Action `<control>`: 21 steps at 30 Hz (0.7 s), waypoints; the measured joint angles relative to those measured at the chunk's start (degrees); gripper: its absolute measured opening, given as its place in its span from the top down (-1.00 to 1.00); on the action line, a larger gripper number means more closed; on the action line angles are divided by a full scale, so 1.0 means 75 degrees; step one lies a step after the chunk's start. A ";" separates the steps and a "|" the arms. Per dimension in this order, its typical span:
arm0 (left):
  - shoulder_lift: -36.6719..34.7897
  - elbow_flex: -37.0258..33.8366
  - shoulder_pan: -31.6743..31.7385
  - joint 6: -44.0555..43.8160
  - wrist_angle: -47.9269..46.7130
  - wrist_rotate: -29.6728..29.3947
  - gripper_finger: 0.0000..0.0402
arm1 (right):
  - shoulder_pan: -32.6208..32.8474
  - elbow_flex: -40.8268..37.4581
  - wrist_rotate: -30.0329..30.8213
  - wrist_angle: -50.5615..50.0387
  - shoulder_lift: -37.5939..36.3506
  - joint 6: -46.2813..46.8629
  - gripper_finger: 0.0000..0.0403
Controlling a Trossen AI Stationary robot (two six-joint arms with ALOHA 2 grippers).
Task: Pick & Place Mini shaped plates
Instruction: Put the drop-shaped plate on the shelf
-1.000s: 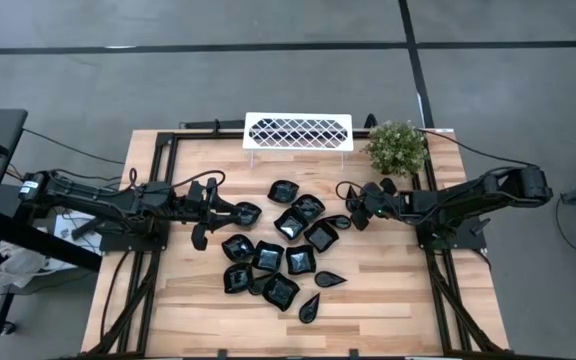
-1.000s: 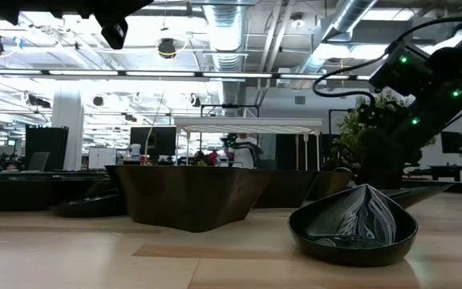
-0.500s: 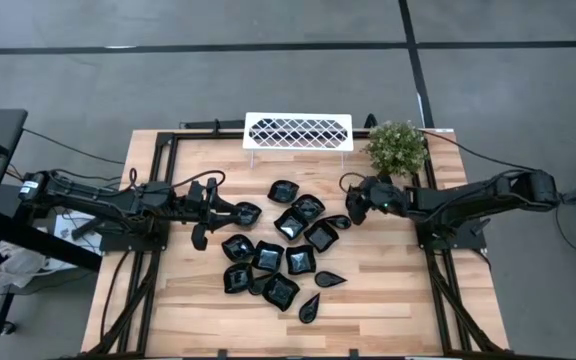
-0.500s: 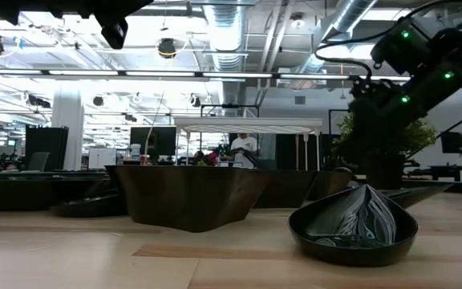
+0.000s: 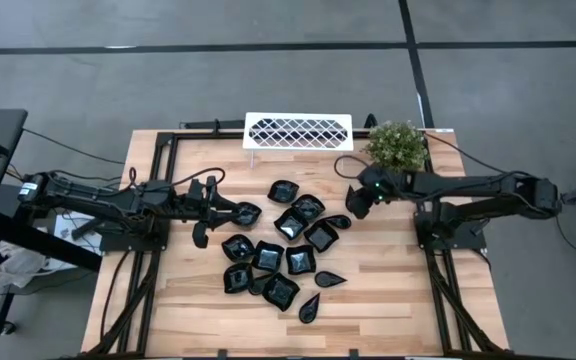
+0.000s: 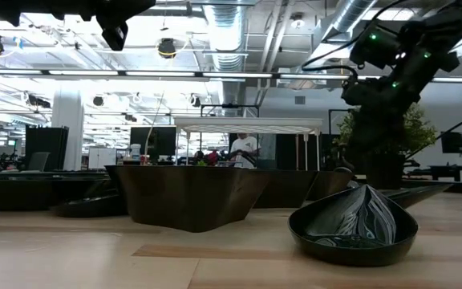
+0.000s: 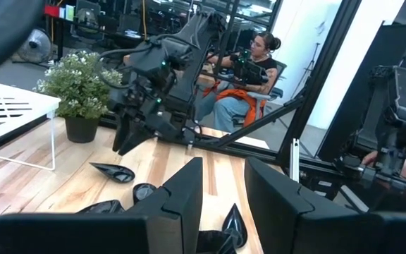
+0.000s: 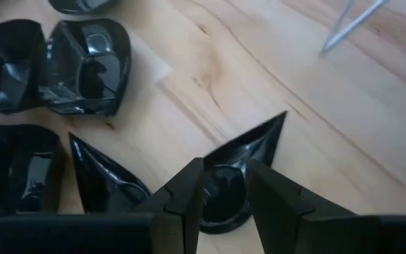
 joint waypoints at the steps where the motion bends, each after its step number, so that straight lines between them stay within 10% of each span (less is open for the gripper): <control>1: 0.0000 0.0000 0.0000 0.0000 -0.0001 0.0000 0.46 | -0.0052 0.0014 -0.0024 -0.0060 0.0000 -0.0071 0.49; 21: 0.0000 0.0000 -0.0024 -0.0028 0.0006 0.0020 0.46 | -0.0475 -0.0022 -0.0167 0.0183 0.1138 -0.0807 0.49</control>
